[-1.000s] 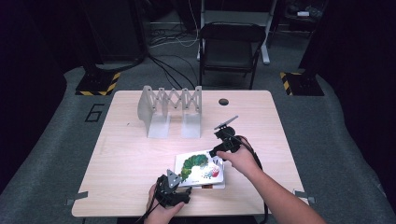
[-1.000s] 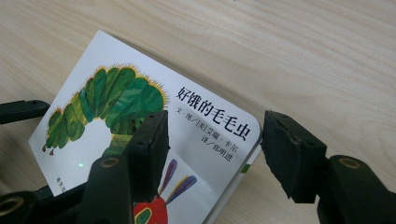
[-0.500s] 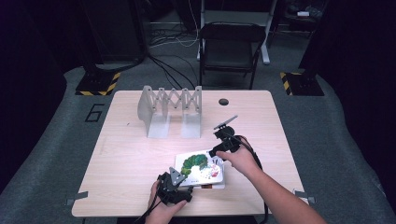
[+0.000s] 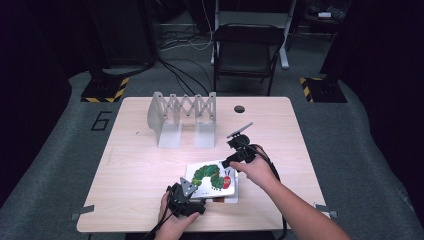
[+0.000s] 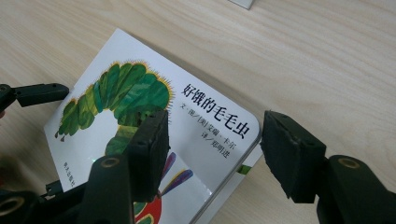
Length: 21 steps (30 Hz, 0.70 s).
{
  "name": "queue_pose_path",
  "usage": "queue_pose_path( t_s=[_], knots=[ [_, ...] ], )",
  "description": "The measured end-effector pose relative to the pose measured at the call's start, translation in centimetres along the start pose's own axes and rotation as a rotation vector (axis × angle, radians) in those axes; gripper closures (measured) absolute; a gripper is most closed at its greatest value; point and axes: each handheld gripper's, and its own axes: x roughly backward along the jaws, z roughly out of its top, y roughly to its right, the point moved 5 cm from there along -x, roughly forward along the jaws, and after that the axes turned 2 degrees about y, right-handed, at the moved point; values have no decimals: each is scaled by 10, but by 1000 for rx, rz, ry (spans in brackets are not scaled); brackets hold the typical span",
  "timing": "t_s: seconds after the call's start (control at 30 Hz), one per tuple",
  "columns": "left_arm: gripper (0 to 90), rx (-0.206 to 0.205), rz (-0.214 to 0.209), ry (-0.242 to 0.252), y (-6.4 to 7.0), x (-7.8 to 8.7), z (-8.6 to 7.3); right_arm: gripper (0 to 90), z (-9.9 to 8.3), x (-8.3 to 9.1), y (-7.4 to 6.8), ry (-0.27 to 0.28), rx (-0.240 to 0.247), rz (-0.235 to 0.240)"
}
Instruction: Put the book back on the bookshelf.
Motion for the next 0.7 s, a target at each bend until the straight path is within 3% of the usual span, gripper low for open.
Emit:
queue_pose_path(
  t_s=[0.07, 0.17, 0.37, 0.43, 0.63, 0.7],
  knots=[
    [95, 13, -3, 4, -1, 0, -1, 418, 0, 0, 0, 0, -5, 0],
    [87, 65, -6, 5, -1, -2, -2, 418, 1, 0, 0, 0, -3, -3],
    [81, 65, 1, -11, -1, -3, -1, 418, 2, 0, -1, 3, 0, -8],
    [78, 59, -3, -20, -1, -3, -1, 418, 2, 1, -2, 0, -19, -10],
    [73, 40, -8, -35, -3, -3, 0, 417, 3, 2, -2, 7, 5, -9],
    [73, 52, -7, -33, -3, -3, 0, 417, 4, 2, -2, 8, 4, -9]
  ],
)
